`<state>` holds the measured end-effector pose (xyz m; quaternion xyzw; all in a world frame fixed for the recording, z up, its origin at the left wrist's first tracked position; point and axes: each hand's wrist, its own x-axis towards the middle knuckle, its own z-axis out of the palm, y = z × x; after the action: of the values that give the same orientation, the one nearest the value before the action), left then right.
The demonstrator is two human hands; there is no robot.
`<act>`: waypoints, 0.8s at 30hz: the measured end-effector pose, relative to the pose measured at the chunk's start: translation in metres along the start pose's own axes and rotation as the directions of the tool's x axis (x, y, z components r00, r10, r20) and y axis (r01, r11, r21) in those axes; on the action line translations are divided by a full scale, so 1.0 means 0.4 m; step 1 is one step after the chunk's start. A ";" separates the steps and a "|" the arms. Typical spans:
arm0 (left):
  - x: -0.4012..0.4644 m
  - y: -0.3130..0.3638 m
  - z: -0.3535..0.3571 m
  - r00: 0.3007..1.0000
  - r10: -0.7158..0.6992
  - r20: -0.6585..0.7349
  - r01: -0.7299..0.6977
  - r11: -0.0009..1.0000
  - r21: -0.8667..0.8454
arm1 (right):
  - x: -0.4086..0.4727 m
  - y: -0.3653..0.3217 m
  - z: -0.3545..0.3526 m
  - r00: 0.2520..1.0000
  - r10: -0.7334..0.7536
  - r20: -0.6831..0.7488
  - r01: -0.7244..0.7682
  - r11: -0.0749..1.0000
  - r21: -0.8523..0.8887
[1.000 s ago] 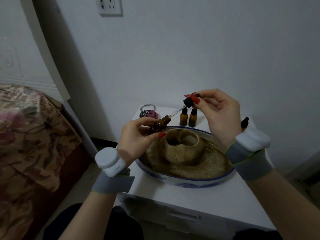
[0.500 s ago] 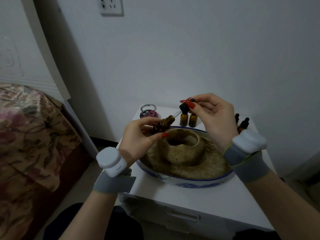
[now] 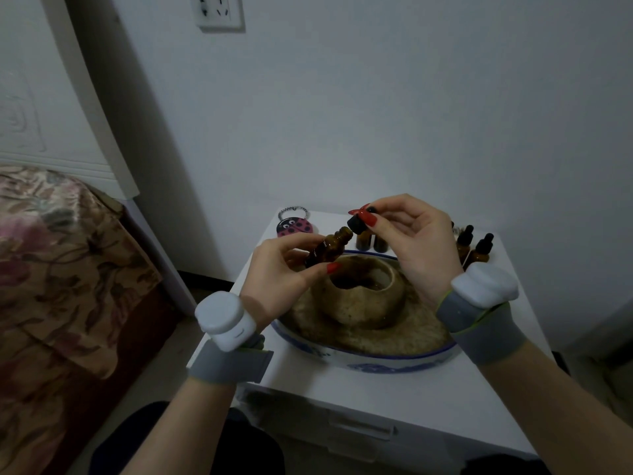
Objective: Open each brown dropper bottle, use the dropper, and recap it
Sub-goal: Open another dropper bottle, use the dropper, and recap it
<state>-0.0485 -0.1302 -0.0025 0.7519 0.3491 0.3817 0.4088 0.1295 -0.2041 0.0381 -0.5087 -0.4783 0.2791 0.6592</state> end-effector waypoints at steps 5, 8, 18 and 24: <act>0.004 -0.002 0.006 1.000 0.009 -0.004 -0.009 1.000 -0.015 | 0.002 0.008 -0.002 1.000 0.002 0.010 -0.001 1.000 -0.004; 0.006 -0.007 0.007 1.000 0.011 0.003 -0.010 1.000 -0.019 | 0.003 0.011 -0.002 1.000 -0.001 0.015 0.001 1.000 0.004; 0.005 -0.003 0.010 1.000 0.006 0.025 -0.006 1.000 -0.017 | -0.001 0.015 0.004 0.999 -0.006 0.049 0.006 1.000 -0.004; 0.005 0.002 0.012 1.000 -0.002 0.016 0.002 1.000 -0.010 | 0.001 0.016 0.001 0.998 -0.009 0.068 0.012 0.999 -0.049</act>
<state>-0.0432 -0.1305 -0.0031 0.7525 0.3445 0.3769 0.4159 0.1301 -0.2015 0.0324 -0.5127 -0.5097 0.2808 0.6312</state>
